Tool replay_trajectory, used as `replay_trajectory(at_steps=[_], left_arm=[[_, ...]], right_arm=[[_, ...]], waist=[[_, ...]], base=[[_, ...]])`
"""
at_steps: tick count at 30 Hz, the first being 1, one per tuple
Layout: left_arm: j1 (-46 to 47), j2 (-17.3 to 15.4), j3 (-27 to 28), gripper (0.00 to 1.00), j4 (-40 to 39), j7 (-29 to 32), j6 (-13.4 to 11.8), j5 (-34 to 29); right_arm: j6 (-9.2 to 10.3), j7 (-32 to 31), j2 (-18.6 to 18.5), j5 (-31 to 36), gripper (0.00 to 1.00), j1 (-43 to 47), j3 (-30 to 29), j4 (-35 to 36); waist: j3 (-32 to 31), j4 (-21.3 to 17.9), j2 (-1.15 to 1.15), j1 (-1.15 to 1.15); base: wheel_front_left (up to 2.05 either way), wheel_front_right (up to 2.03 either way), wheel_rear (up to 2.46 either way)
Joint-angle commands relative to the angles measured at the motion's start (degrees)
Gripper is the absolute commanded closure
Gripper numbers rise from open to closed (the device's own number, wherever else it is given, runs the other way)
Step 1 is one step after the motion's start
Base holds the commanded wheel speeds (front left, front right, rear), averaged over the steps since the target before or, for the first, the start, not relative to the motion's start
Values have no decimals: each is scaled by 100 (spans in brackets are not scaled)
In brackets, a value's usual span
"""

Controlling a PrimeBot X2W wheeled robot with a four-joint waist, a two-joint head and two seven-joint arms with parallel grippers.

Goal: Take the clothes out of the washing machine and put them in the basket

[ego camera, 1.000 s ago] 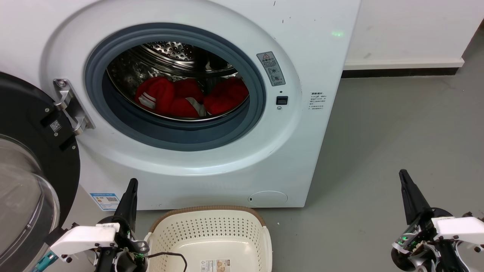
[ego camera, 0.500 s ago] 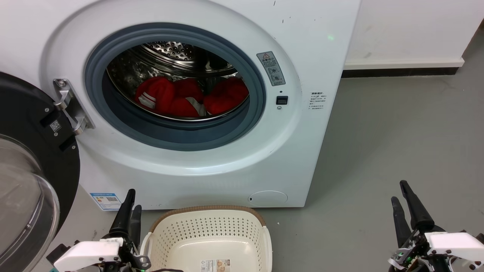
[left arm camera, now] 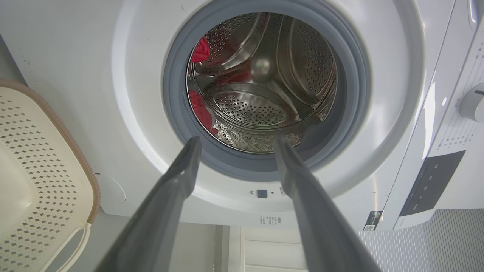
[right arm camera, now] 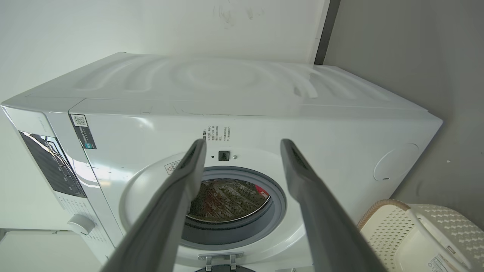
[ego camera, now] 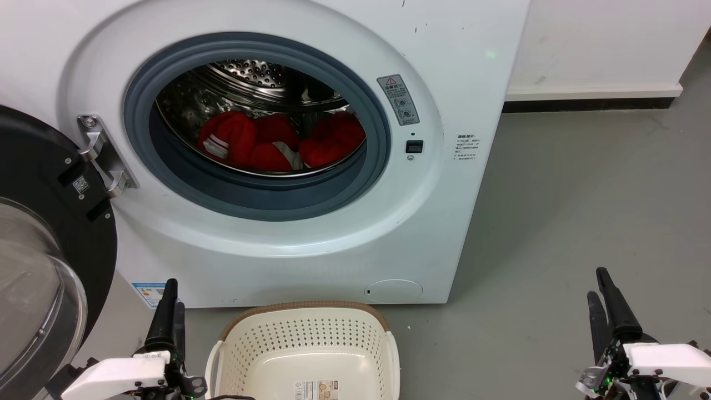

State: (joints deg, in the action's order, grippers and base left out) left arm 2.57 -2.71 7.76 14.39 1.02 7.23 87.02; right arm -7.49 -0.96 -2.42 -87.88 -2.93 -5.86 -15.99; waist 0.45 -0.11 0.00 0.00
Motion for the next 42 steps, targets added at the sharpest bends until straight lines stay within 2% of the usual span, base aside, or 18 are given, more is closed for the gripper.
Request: replay_trajectory(at_steps=[1, 9, 15, 20, 27, 33, 42], left_arm=[[37, -9, 62, 0, -97, -58, 15, -126], [19, -11, 383, 0, -163, -244, 18, -1002], [89, -12, 703, 0, -479, -372, 17, -1802], [119, -14, 794, 0, -912, -473, -153, -2463], [33, -15, 582, 0, -1513, -605, -489, -3366], [-60, -15, 290, 0, -1847, -712, -713, -4034], [-190, -17, -31, 0, -2089, -862, -798, -4921]], right_arm=[[-1, 52, -28, 227, 0, -47, -39, 36], [-1, 237, -32, 1279, 0, -165, -377, 23], [-1, 365, -35, 2515, 0, -195, -523, 325], [-1, 467, -37, 3560, 0, -201, -481, 746], [-1, 601, -40, 4849, 0, -153, -246, 1379], [-1, 711, -42, 5621, 0, -67, -24, 1643], [-1, 861, -46, 6565, 0, 0, 80, 1790]], waist=[[1, 1, 0, 0], [12, -5, 0, 0], [41, -14, 0, 0], [74, -23, 0, 0], [113, -36, 0, 0], [131, -47, 0, 0], [140, -69, 0, 0]], base=[[0, 0, 0], [0, 0, 0], [0, 0, 0], [0, 0, 0], [0, 0, 0], [0, 0, 0], [0, 0, 0]])
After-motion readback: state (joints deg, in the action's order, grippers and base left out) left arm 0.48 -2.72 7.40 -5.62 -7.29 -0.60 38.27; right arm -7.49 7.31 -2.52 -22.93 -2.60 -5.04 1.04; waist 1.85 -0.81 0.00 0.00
